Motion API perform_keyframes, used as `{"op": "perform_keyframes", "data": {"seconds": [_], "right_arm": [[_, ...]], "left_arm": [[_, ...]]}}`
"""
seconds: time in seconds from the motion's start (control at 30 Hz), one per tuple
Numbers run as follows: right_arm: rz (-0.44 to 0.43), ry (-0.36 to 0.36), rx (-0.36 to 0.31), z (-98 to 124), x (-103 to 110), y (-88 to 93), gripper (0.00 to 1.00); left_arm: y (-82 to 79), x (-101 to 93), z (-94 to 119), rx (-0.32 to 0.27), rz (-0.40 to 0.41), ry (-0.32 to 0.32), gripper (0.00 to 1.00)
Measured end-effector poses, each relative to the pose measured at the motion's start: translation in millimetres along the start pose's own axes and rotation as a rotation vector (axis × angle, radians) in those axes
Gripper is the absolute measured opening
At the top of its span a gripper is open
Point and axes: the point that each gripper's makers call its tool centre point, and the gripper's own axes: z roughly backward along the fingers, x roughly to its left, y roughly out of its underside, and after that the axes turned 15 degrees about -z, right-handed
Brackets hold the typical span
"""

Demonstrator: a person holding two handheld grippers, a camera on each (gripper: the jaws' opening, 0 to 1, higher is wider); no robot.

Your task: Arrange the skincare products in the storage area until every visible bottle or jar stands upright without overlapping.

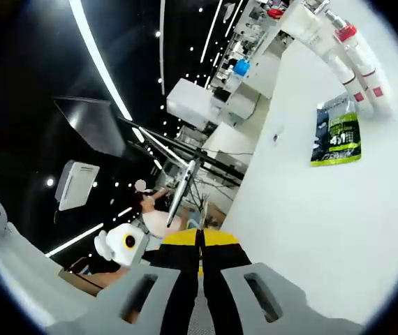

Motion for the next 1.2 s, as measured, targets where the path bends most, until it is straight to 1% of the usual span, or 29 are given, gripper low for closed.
{"op": "perform_keyframes", "data": {"seconds": [0.03, 0.07, 0.1, 0.13, 0.17, 0.2, 0.23, 0.27, 0.3, 0.33, 0.37, 0.4, 0.43, 0.47, 0.5, 0.57, 0.6, 0.63, 0.7, 0.77, 0.8, 0.83, 0.9, 0.93, 1.03, 1.1, 1.2], "right_arm": [[0.007, 0.016, -0.006, -4, -3, -6.4, 0.00], [0.002, 0.022, -0.009, -7, -4, -10.4, 0.00], [0.003, 0.029, -0.016, -10, -6, -15.1, 0.00], [0.009, 0.043, -0.029, -16, -8, -22.4, 0.00], [0.006, 0.051, -0.033, -20, -9, -26.3, 0.00], [0.009, 0.069, -0.045, -26, -12, -33.8, 0.00], [0.016, 0.082, -0.058, -30, -15, -40.2, 0.00], [0.019, 0.097, -0.071, -35, -19, -46.4, 0.00], [0.016, 0.112, -0.079, -42, -23, -53.0, 0.00], [0.028, 0.126, -0.086, -49, -26, -59.1, 0.00], [0.050, 0.159, -0.113, -53, -32, -66.2, 0.00], [0.076, 0.188, -0.135, -59, -37, -73.9, 0.00], [0.073, 0.184, -0.124, -63, -39, -76.9, 0.00], [0.070, 0.199, -0.125, -70, -44, -81.9, 0.00], [0.076, 0.214, -0.126, -74, -49, -85.6, 0.00], [0.075, 0.235, -0.115, -87, -57, -90.8, 0.00], [0.079, 0.248, -0.119, -91, -61, -94.1, 0.00], [0.083, 0.262, -0.117, -95, -65, -96.3, 0.00], [0.076, 0.289, -0.115, -106, -76, -103.4, 0.00], [0.074, 0.301, -0.119, -115, -83, -108.5, 0.00], [0.058, 0.318, -0.118, -120, -89, -110.4, 0.00], [0.046, 0.330, -0.132, -125, -95, -116.2, 0.00], [0.036, 0.345, -0.137, -131, -102, -122.6, 0.00], [0.024, 0.349, -0.151, -135, -106, -128.7, 0.00], [0.046, 0.380, -0.169, -141, -112, -140.9, 0.00], [0.045, 0.394, -0.165, -146, -118, -148.5, 0.00], [0.076, 0.443, -0.171, -146, -130, -161.0, 0.00]], "left_arm": [[16.9, -2.9, -5, 0.070, 0.004, 0.001, 0.08], [24.6, -4.9, -8, 0.084, 0.012, 0.002, 0.05], [31.7, -9.6, -12, 0.101, 0.030, 0.017, 0.04], [46.3, -12.4, -15, 0.207, 0.020, 0.015, 0.03], [49.2, -14.9, -18, 0.233, -0.028, 0.028, 0.04], [44.8, -15.5, -23, 0.208, -0.113, 0.032, 0.04], [45.7, -13.5, -23, 0.208, -0.132, 0.025, 0.04], [49.9, -14.0, -22, 0.222, -0.104, 0.019, 0.04], [60.8, -13.3, -20, 0.270, -0.071, 0.030, 0.04], [65.8, -11.8, -22, 0.286, -0.061, 0.040, 0.05], [72.8, -8.7, -23, 0.318, -0.015, 0.033, 0.06], [73.9, -7.7, -22, 0.318, 0.013, 0.027, 0.06], [70.5, -8.2, -22, 0.284, 0.023, 0.031, 0.05], [69.2, -10.7, -22, 0.276, 0.023, 0.041, 0.05], [68.6, -14.0, -23, 0.277, 0.017, 0.055, 0.05], [70.4, -15.8, -23, 0.277, 0.008, 0.060, 0.05], [73.4, -17.7, -23, 0.290, 0.022, 0.071, 0.05], [75.9, -21.2, -22, 0.297, 0.059, 0.089, 0.05], [75.9, -21.1, -22, 0.291, 0.048, 0.091, 0.05], [75.7, -21.6, -21, 0.284, 0.036, 0.092, 0.05], [73.1, -24.9, -22, 0.267, 0.053, 0.107, 0.05], [72.0, -27.4, -22, 0.259, 0.057, 0.117, 0.05], [71.5, -27.7, -21, 0.253, 0.046, 0.119, 0.05], [73.5, -29.0, -22, 0.260, 0.053, 0.126, 0.05], [76.3, -28.6, -23, 0.264, 0.052, 0.126, 0.05], [77.1, -30.2, -24, 0.264, 0.053, 0.132, 0.05], [76.4, -30.2, -22, 0.265, 0.054, 0.128, 0.05]]}}
